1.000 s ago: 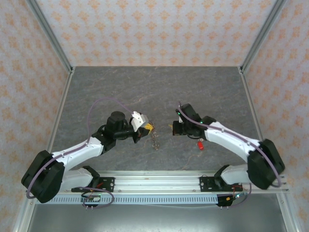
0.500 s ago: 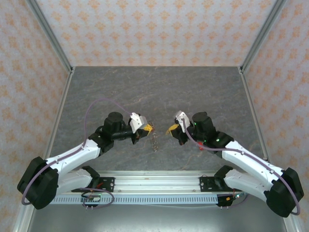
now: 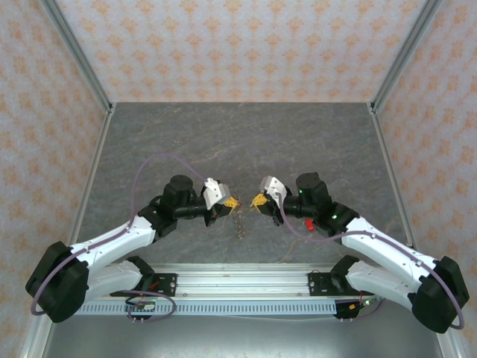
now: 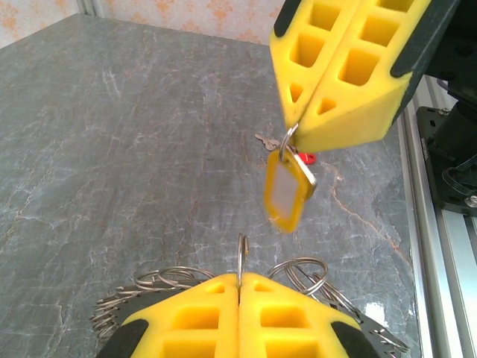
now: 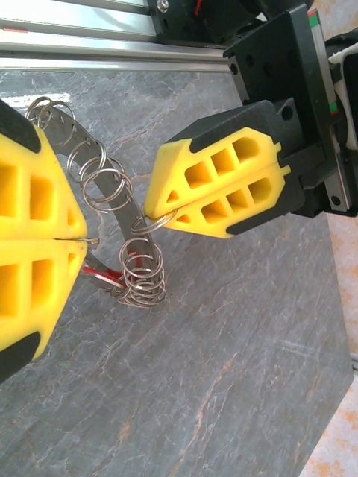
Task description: Put the keys on the keyring
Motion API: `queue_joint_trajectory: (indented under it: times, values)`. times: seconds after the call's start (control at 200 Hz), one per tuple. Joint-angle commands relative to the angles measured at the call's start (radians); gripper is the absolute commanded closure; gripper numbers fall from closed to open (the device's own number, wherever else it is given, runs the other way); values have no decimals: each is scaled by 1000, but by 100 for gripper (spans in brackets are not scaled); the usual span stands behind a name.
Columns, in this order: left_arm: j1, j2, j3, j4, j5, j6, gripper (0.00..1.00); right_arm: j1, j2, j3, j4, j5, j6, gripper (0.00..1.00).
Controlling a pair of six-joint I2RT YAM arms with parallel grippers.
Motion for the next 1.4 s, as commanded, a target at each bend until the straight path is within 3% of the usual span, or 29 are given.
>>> queue_joint_trajectory:
  times: [0.0,0.786,1.201,1.391]
  values:
    - [-10,6,33,27,7,24,100,13,21,33,43,-34,-35,100]
    - [-21,25,56,14,-6,16,100,65,130,63,147,-28,-30,100]
    - [-24,21,57,7,-3,22,100,96,151,40,223,129,41,100]
    - [-24,15,49,21,-14,21,100,96,149,56,137,192,47,100]
